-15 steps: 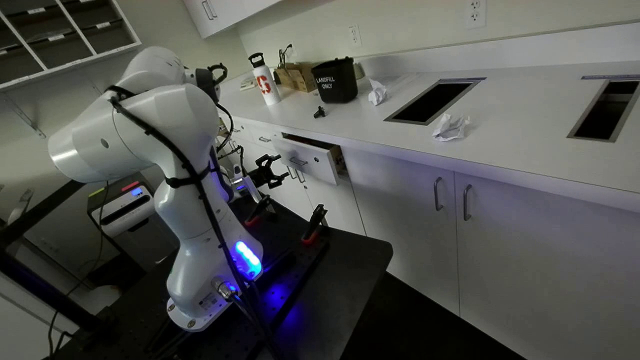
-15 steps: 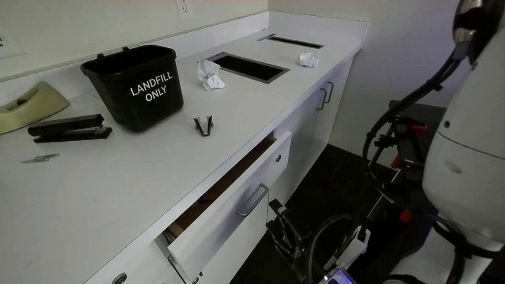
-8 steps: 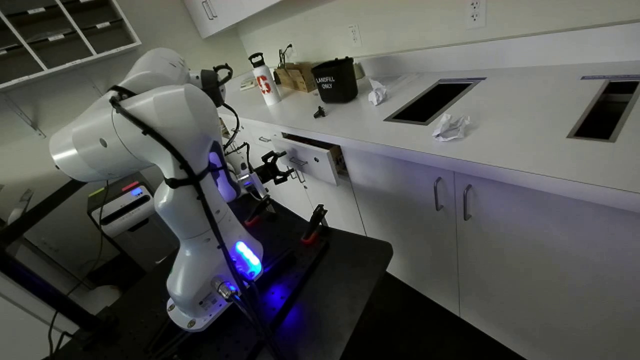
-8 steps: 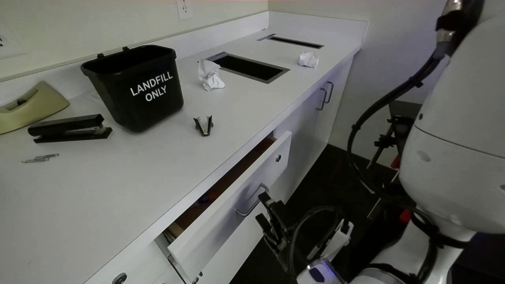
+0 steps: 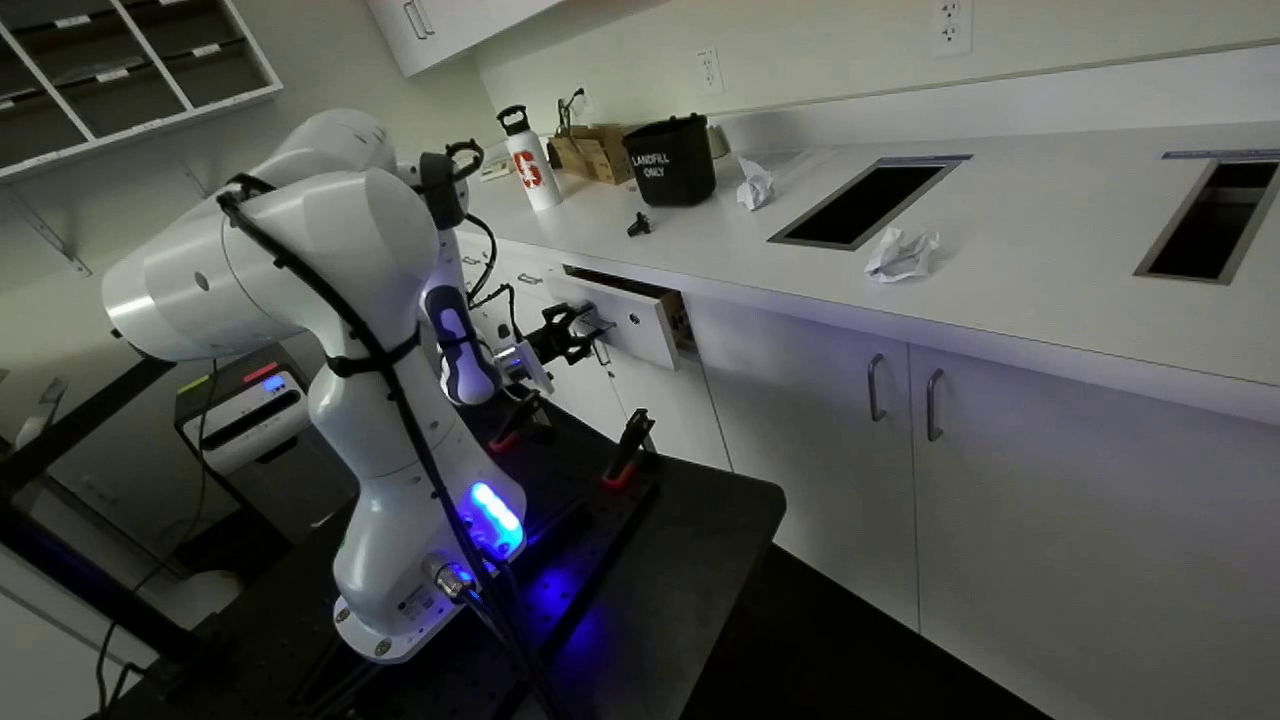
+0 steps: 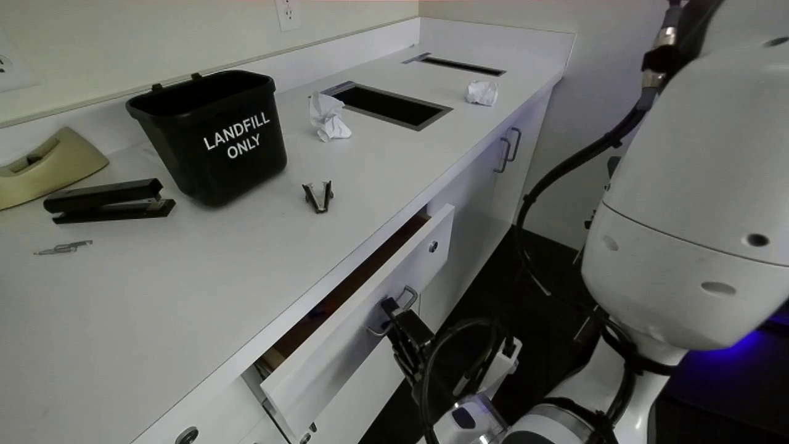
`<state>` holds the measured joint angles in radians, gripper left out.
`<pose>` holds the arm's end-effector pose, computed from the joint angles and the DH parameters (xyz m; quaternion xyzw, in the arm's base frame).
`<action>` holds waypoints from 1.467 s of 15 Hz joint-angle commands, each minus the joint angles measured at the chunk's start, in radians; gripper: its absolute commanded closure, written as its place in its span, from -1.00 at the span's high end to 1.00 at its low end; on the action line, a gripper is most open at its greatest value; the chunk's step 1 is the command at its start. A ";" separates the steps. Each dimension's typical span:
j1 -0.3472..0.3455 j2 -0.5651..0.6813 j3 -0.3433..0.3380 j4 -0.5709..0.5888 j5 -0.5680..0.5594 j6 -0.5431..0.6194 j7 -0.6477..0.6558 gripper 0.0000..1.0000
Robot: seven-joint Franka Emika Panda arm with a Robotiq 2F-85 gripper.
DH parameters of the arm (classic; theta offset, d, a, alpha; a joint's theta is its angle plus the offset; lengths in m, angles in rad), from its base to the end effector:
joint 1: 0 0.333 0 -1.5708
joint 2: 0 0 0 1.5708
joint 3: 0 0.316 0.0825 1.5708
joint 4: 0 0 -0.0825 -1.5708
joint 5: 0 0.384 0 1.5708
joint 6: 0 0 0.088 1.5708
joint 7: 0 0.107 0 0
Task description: Open the drawer
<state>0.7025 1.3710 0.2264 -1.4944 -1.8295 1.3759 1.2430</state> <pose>0.4265 0.3640 -0.0996 0.6173 0.3138 0.3244 0.6443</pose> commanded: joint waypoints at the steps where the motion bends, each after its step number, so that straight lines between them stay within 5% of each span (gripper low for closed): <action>1: -0.005 0.031 0.003 0.057 -0.015 0.006 -0.045 -0.31; 5: -0.001 0.048 0.004 0.081 -0.011 0.002 -0.044 -0.92; 7: -0.001 0.046 0.006 0.086 -0.010 -0.009 -0.040 -1.00; 22: 0.082 -0.004 0.150 -0.053 0.145 -0.176 0.141 -0.95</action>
<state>0.7551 1.3988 0.3406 -1.5023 -1.7313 1.2132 1.3068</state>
